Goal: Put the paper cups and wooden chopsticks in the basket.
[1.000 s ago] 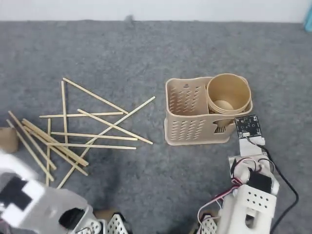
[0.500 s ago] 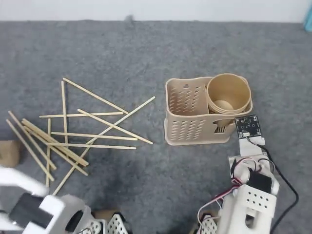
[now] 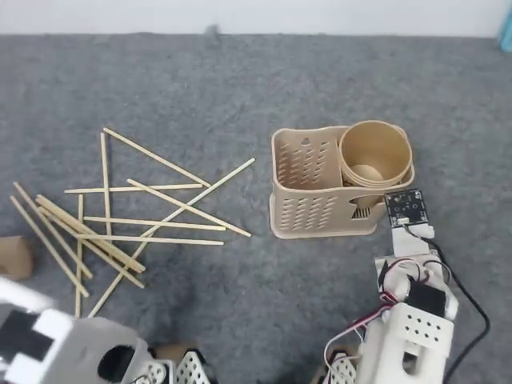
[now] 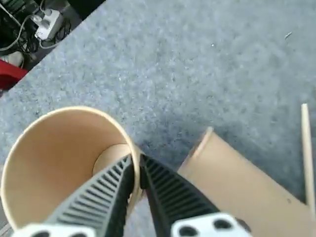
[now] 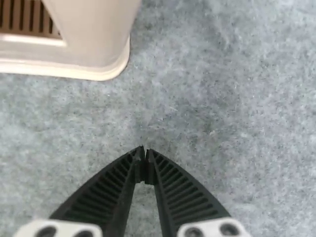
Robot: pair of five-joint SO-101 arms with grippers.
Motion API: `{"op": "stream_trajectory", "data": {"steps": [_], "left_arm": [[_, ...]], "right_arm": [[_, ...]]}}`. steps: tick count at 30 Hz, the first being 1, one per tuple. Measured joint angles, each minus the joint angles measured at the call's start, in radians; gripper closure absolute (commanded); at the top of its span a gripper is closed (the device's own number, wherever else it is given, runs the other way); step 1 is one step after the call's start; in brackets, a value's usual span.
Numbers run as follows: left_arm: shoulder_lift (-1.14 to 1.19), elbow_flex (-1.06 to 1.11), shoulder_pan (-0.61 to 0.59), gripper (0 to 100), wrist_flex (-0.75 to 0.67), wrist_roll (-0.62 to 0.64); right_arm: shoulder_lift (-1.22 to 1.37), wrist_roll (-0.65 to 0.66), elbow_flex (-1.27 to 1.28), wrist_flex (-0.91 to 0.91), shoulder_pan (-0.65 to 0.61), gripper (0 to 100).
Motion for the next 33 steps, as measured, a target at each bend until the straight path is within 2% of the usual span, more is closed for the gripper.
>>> {"op": "stream_trajectory", "data": {"steps": [3,13,20,28,33], "left_arm": [[0.057,-0.034,0.0,79,0.0,-0.005],[0.094,-0.081,-0.006,79,0.014,-0.008],[0.009,-0.115,-0.032,79,0.207,-0.008],[0.023,-0.152,-0.066,79,0.408,-0.005],[0.14,-0.285,-0.081,79,0.485,0.137]], "right_arm": [[0.0,0.002,0.0,0.0,-0.002,99.1],[0.0,0.008,0.0,0.0,-0.002,99.1],[0.0,0.008,0.0,0.0,0.0,99.1],[0.0,0.008,0.0,0.0,0.0,99.1],[0.0,0.008,0.0,0.0,0.0,99.1]]}}
